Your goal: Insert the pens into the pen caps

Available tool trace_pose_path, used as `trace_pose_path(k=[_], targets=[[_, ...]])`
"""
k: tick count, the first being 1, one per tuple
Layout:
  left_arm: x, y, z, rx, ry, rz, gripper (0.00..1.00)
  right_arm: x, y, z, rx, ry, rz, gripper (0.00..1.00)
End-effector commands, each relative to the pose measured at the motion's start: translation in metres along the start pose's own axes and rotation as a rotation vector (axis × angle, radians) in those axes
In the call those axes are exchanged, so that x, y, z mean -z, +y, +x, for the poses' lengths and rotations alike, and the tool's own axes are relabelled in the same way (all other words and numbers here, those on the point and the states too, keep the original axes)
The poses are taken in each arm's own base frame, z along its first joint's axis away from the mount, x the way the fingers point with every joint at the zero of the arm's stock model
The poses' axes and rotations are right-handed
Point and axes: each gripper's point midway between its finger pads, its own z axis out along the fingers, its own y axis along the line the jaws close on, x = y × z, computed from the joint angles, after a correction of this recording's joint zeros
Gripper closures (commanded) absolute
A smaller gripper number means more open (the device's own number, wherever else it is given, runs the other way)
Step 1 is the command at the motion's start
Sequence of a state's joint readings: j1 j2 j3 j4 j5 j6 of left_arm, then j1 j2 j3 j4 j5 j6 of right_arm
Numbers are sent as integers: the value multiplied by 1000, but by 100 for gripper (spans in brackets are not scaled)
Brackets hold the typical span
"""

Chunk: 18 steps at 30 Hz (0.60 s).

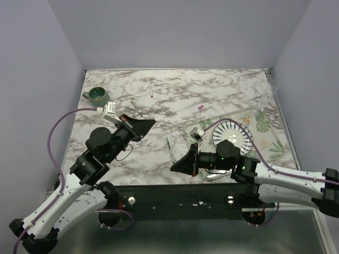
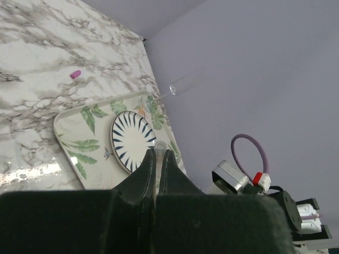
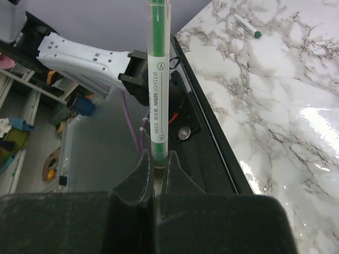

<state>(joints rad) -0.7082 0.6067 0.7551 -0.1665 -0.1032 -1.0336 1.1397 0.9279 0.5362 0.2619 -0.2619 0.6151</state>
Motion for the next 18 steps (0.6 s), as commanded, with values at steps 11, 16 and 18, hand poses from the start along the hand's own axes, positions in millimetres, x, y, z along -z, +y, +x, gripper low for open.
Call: trace_pose_path(k=[11, 16, 18], targets=[[7, -28, 29, -76, 149, 210, 100, -13, 29, -11, 43, 13, -94, 99], [10, -32, 38, -54, 191, 246, 100, -16, 26, -10, 38, 25, -75, 99], [12, -33, 38, -52, 193, 251, 100, -16, 26, -10, 32, 26, -76, 99]])
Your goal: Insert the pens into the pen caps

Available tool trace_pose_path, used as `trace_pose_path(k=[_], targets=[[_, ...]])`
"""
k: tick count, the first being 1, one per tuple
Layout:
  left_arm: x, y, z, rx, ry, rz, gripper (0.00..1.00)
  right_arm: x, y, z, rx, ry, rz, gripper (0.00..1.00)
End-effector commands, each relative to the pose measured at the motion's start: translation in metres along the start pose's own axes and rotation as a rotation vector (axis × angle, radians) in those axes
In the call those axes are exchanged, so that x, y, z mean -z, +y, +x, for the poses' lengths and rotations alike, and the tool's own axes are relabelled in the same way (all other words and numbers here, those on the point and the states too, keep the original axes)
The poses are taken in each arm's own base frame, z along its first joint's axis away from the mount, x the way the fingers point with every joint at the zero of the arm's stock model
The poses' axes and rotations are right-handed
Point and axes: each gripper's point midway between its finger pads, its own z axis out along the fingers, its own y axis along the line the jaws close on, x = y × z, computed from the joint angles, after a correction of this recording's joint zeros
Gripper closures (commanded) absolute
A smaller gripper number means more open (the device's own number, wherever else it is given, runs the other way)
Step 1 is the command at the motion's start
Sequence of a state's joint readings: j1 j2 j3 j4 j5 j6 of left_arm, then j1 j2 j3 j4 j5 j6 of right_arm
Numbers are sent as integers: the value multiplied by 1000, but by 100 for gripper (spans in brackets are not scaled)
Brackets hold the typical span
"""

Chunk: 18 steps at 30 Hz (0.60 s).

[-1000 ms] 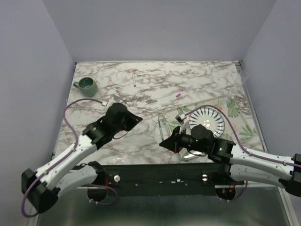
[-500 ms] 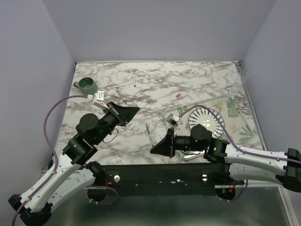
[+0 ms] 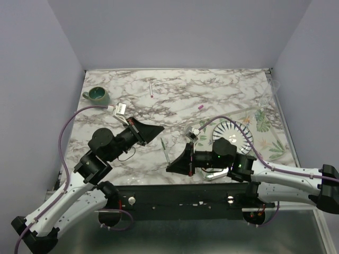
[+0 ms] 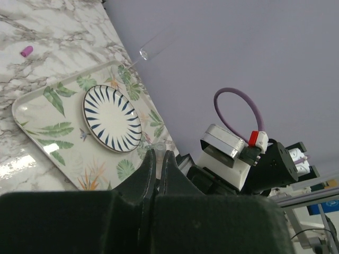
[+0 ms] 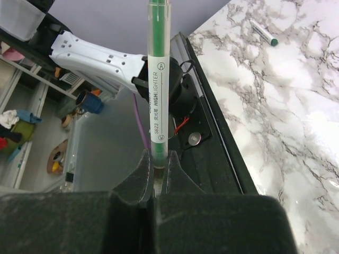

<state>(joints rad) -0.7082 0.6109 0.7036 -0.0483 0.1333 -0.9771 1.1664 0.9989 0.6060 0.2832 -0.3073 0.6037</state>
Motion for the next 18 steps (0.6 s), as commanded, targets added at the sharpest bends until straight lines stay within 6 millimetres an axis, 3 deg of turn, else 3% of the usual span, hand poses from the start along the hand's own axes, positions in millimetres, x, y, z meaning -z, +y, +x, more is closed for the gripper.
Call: trace_pose_path(k=[1, 18], targets=[[4, -12, 6, 3, 31, 66, 100, -3, 5, -4, 12, -1, -5, 99], [13, -16, 1, -27, 20, 61, 100, 0, -7, -3, -18, -23, 55, 99]])
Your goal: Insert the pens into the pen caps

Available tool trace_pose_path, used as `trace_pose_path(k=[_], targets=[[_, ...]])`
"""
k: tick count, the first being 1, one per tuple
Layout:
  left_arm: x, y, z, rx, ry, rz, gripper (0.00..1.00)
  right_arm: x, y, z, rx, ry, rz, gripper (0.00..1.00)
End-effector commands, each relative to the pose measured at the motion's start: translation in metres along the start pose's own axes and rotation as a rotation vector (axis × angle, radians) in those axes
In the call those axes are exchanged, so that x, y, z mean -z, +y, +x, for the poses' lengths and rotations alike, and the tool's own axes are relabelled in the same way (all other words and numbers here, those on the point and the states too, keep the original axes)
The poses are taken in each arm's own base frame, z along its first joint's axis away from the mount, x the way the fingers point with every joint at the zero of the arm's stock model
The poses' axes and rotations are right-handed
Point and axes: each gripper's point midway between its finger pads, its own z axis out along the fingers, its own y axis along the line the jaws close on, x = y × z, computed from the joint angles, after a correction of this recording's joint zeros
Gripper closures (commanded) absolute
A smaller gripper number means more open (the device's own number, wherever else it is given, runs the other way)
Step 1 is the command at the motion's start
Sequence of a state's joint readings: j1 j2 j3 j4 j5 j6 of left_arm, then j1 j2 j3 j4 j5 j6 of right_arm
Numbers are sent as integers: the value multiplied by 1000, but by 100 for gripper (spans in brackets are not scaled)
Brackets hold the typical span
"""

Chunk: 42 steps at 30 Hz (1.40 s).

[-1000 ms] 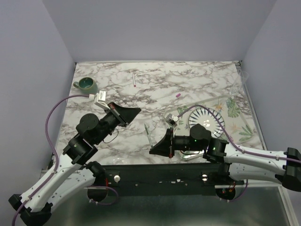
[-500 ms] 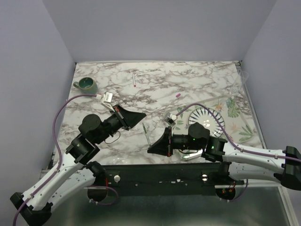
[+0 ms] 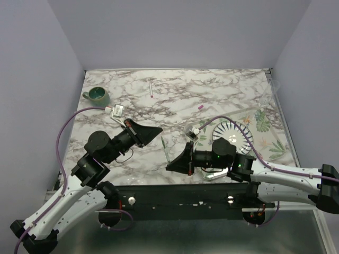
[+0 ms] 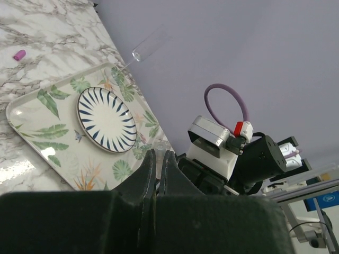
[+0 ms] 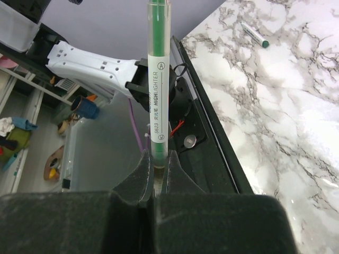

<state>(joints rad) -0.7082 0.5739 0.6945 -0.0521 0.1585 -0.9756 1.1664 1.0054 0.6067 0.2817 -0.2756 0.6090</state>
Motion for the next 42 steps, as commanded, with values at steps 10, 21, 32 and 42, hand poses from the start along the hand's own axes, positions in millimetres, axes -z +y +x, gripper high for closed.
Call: trace_pose_path(k=[10, 21, 32, 42], targets=[[9, -8, -6, -33, -10, 8, 100, 4, -2, -1, -17, -21, 29, 99], [10, -12, -20, -10, -73, -2, 100, -1, -1, 4, -26, 3, 16, 99], [8, -11, -16, -8, -57, 2, 100, 0, -1, 2, -27, -3, 17, 99], [6, -8, 4, 10, 26, 35, 100, -2, -1, 0, -27, -3, 19, 99]])
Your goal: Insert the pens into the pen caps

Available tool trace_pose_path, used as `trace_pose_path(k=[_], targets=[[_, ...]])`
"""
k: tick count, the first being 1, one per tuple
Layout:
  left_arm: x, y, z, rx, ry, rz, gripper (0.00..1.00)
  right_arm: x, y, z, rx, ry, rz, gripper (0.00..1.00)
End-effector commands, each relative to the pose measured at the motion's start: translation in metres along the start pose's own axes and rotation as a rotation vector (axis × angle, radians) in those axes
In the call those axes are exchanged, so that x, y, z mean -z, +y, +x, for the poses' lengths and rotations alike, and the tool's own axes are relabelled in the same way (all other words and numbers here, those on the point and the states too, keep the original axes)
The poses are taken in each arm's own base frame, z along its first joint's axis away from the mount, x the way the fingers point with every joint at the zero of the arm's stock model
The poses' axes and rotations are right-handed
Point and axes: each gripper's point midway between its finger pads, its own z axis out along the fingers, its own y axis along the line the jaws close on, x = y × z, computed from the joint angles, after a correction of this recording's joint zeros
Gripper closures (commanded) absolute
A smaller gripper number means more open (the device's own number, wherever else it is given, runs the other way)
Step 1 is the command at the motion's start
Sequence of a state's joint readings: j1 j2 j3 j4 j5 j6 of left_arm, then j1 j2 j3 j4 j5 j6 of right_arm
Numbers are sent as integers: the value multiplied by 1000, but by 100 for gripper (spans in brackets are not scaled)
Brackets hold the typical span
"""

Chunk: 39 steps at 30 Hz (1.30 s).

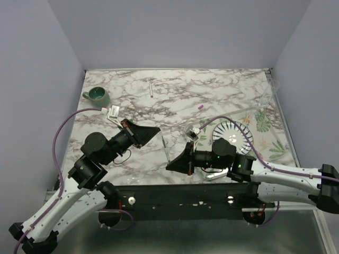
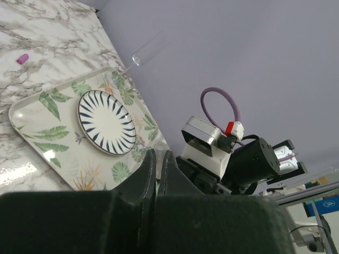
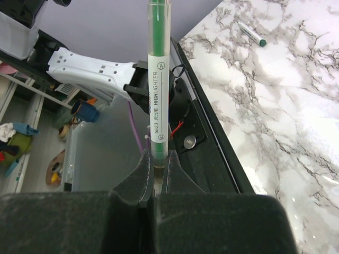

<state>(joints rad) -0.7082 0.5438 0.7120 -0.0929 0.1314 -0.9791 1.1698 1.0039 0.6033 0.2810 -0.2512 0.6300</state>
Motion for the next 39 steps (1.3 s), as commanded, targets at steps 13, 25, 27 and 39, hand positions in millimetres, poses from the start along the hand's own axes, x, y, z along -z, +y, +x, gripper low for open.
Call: trace_pose_path(k=[13, 25, 27, 39], targets=[[2, 9, 23, -17, 103, 0, 100, -1, 1, 1, -8, 8, 5, 99], [3, -10, -6, -64, 27, -10, 100, -3, 3, 7, -21, 29, -12, 99], [3, -9, -6, -70, 27, -18, 100, -1, 3, 5, -16, 21, -10, 99], [4, 4, -2, -75, 29, -59, 100, 0, 4, 3, -7, 16, -9, 99]])
